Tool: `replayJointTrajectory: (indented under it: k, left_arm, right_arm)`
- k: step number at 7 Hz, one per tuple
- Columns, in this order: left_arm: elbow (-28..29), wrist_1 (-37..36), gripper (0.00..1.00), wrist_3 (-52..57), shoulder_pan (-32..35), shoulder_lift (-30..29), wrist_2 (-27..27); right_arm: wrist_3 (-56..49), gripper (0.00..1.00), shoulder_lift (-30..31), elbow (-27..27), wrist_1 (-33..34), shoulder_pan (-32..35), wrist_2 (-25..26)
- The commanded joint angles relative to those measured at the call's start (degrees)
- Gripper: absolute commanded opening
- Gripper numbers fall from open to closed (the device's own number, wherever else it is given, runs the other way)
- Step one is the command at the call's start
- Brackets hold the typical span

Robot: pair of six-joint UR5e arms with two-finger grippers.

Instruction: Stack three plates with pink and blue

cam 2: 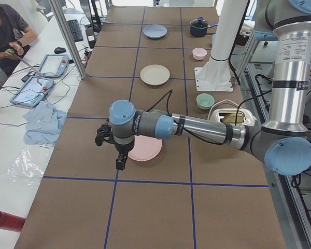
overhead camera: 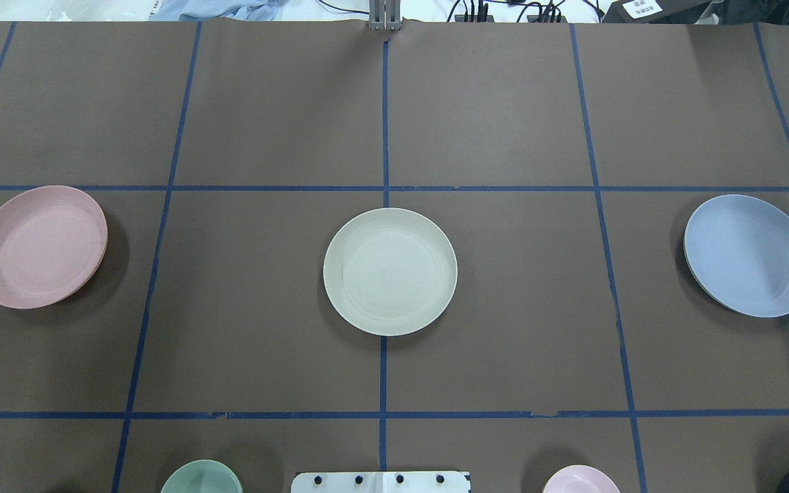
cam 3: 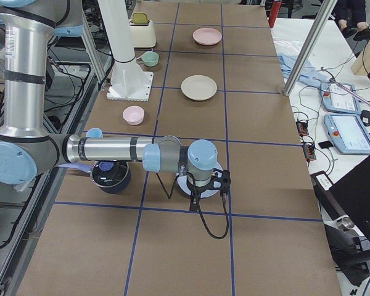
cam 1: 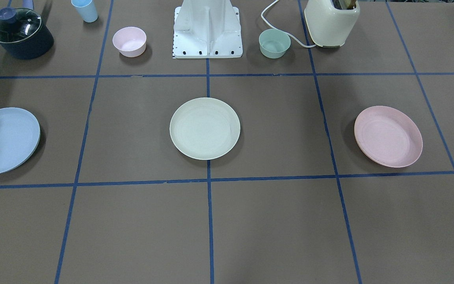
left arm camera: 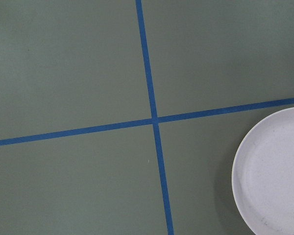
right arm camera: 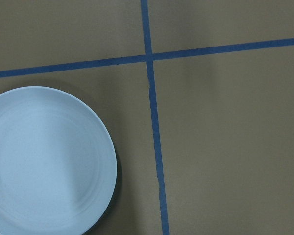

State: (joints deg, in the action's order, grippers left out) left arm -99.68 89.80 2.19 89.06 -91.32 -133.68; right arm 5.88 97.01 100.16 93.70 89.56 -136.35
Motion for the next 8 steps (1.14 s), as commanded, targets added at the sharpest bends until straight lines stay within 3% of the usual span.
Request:
replayJointTrajectory:
  k: [1,2,3,5,7,8]
  left_arm:
    - [1.8,9.2,1.00,0.1,-2.1,-0.3,-0.9]
    - [4.6,17.7,1.00,-0.2,-2.7,3.6,-2.4]
    - [10.4,23.4,1.00,-0.4,-3.2,3.7,-2.5]
    - [13.7,28.1,1.00,-3.8,-8.9,3.7,-2.2]
    - [16.7,43.7,1.00,-18.9,-11.9,5.7,-1.3]
    - [17.1,46.6,1.00,-26.2,-13.2,5.7,-1.3]
  right_arm:
    - [0.0,1.00,-2.4,0.9,-1.5,-0.3,-0.6]
    - [-0.1,1.00,-2.8,0.1,-1.9,-0.3,-0.5]
    - [0.1,1.00,-2.9,0.2,-2.0,-0.4,-0.5]
    - [-0.1,1.00,-3.2,-0.7,-2.0,-0.5,-0.9]
    - [-0.1,1.00,-2.8,-0.9,-3.7,-0.5,-4.2]
    - [-0.1,1.00,-2.6,-1.3,-5.7,-0.5,-4.1]
